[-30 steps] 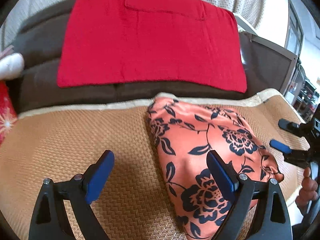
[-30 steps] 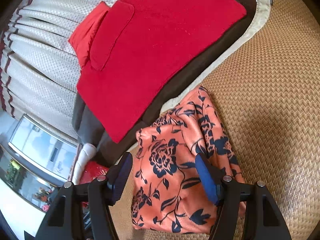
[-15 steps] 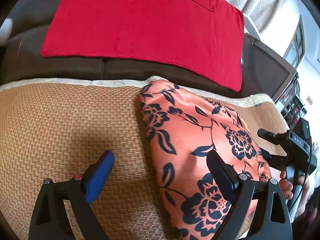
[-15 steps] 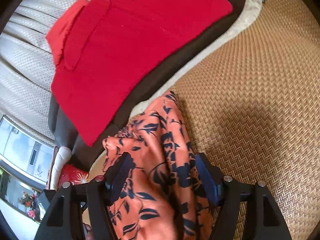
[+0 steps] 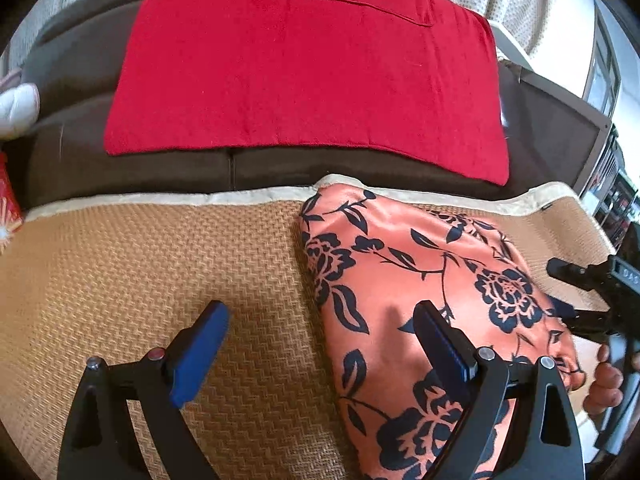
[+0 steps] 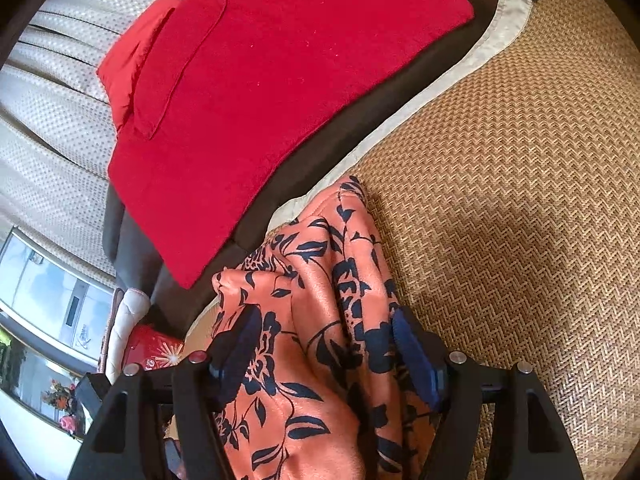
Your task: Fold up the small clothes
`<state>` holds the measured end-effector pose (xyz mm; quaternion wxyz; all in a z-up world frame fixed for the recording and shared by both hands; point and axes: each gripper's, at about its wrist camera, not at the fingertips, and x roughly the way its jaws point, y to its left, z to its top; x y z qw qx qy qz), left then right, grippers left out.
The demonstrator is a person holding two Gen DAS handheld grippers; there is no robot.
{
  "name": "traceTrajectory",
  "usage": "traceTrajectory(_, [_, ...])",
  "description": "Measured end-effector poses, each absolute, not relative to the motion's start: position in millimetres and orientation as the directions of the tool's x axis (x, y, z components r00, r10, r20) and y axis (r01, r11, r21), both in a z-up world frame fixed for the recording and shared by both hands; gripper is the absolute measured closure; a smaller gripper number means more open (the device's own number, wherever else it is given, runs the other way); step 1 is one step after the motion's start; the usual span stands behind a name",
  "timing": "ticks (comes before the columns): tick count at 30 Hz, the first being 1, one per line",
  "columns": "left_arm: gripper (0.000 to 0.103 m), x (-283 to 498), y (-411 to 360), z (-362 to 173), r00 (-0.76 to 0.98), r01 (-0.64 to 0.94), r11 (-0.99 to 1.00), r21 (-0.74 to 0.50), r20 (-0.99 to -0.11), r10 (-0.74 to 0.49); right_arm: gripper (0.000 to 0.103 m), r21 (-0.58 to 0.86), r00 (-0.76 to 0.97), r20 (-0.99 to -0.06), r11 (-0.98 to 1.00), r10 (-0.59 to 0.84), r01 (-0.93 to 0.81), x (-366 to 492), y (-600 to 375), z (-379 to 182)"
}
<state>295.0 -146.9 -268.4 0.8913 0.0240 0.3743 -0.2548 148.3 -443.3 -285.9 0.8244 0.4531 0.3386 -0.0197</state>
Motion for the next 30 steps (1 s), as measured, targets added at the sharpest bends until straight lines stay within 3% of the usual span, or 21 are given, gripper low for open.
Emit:
traceTrajectory(11, [0.009, 292.9, -176.7, -272.6, 0.630, 0.494, 0.869, -0.033, -0.675, -0.384, 0.031, 0.730, 0.759, -0.589, 0.586, 0.276, 0.353, 139.6, -455.3, -291.2])
traceTrajectory(30, [0.009, 287.5, -193.0, -276.1, 0.657, 0.494, 0.869, 0.038, -0.671, -0.344, 0.031, 0.732, 0.746, -0.593, 0.589, 0.302, 0.344, 138.0, -452.8, -295.5])
